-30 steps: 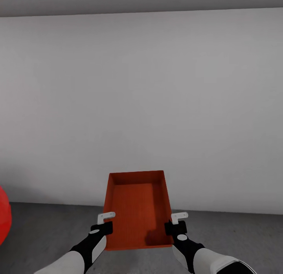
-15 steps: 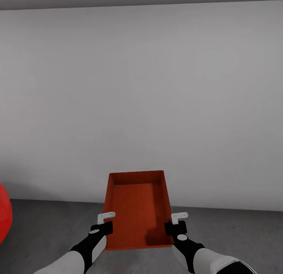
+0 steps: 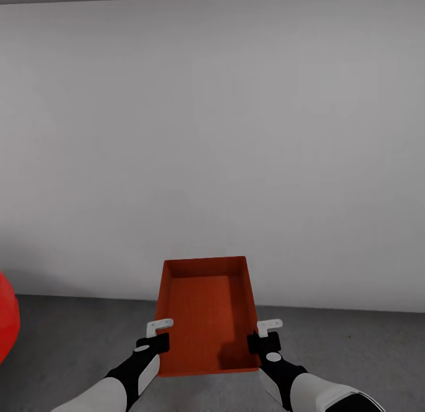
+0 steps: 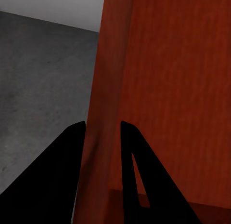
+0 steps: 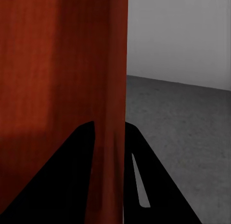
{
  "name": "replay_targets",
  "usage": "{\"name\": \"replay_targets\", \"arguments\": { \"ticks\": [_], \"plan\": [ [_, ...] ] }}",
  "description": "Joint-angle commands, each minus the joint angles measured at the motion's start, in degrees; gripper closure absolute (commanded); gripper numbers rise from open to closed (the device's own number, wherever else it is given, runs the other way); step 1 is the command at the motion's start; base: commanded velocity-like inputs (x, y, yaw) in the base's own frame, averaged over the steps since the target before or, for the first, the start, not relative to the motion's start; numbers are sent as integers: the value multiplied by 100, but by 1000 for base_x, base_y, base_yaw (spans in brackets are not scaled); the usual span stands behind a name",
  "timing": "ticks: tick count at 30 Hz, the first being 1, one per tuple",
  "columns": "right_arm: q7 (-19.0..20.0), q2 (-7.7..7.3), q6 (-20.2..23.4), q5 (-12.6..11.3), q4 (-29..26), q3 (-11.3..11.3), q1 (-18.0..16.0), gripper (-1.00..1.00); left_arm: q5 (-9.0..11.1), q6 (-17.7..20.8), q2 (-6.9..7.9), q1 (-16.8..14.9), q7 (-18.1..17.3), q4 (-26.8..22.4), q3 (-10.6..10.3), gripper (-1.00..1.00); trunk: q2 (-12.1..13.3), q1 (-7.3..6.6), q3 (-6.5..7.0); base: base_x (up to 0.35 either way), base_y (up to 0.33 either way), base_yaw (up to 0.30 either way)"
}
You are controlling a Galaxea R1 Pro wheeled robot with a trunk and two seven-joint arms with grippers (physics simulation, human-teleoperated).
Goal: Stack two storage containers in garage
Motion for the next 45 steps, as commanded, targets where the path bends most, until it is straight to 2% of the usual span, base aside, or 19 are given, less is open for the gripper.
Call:
{"name": "replay_targets", "arguments": {
  "ticks": [1,30,45],
  "plan": [
    [-45,-25,-50,-199,24,-206,-5,100,-80,-48,14,-8,48,-24,120,100,-7,1,-18,0,0,0],
    [-45,-25,-56,-199,24,-206,-4,100,-80,-48,14,-8,48,-25,103,100,-7,1,-285,0,0,0],
    [-45,-25,-59,-199,24,-206,-5,100,-80,-48,14,-7,48,-25,85,100,-7,1,-423,0,0,-95]
  ]
}}
